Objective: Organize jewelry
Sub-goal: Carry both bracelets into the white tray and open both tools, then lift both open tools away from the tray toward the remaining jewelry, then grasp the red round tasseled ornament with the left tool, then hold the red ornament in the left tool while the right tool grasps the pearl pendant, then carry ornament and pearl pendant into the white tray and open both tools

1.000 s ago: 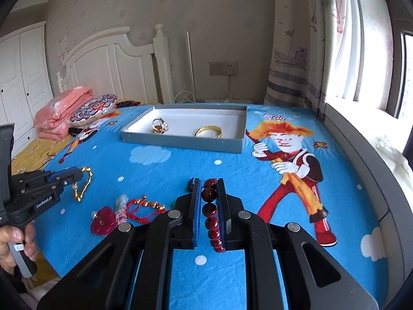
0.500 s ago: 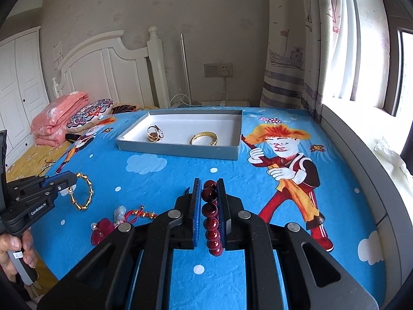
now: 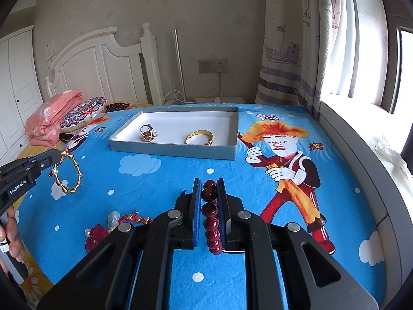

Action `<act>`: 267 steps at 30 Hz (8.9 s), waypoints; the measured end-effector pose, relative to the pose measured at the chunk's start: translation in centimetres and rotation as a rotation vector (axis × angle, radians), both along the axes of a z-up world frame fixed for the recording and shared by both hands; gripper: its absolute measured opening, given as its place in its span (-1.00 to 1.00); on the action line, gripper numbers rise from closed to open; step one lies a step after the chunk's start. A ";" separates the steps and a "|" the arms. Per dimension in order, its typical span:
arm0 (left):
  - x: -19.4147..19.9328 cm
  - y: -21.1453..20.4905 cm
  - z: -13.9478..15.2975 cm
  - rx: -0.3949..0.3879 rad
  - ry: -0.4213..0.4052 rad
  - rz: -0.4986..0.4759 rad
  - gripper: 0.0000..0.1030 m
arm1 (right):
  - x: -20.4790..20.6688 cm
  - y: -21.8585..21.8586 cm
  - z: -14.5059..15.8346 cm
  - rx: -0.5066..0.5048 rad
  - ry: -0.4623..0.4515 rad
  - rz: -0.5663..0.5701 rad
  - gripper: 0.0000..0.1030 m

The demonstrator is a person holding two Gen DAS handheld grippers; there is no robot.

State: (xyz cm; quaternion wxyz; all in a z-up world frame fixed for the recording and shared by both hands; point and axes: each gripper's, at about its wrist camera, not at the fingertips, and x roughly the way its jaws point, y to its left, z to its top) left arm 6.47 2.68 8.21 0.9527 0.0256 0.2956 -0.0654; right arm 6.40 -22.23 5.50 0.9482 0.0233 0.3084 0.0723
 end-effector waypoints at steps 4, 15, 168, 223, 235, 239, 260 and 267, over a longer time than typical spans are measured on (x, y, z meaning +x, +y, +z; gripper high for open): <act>0.5 -0.4 0.5 0.006 -0.009 -0.014 -0.81 | 0.5 0.4 0.6 -0.003 -0.008 0.005 -0.75; 4.8 -0.6 2.3 0.020 -0.036 -0.021 -0.81 | 4.3 1.2 2.3 0.005 -0.024 0.005 -0.75; -3.6 -1.7 -7.7 -0.081 0.132 -0.027 -0.32 | -2.0 6.5 -6.3 -0.101 0.124 0.120 -0.70; 8.0 -3.2 -2.3 0.015 0.066 -0.017 -0.31 | 8.5 3.9 -0.6 -0.028 0.049 0.040 -0.70; 13.9 -4.1 -1.8 0.031 0.073 0.002 -0.31 | 14.8 4.1 0.6 -0.022 0.049 0.032 -0.70; 16.2 -4.0 -2.0 0.028 0.077 0.025 -0.31 | 17.0 4.4 0.2 -0.031 0.044 0.020 -0.70; 24.2 -3.4 -6.3 -0.025 0.151 0.057 -0.31 | 24.5 4.9 -3.6 -0.029 0.118 0.001 -0.70; 24.6 -3.3 -7.3 -0.030 0.171 0.053 -0.31 | 25.0 5.1 -4.8 -0.050 0.149 0.007 -0.70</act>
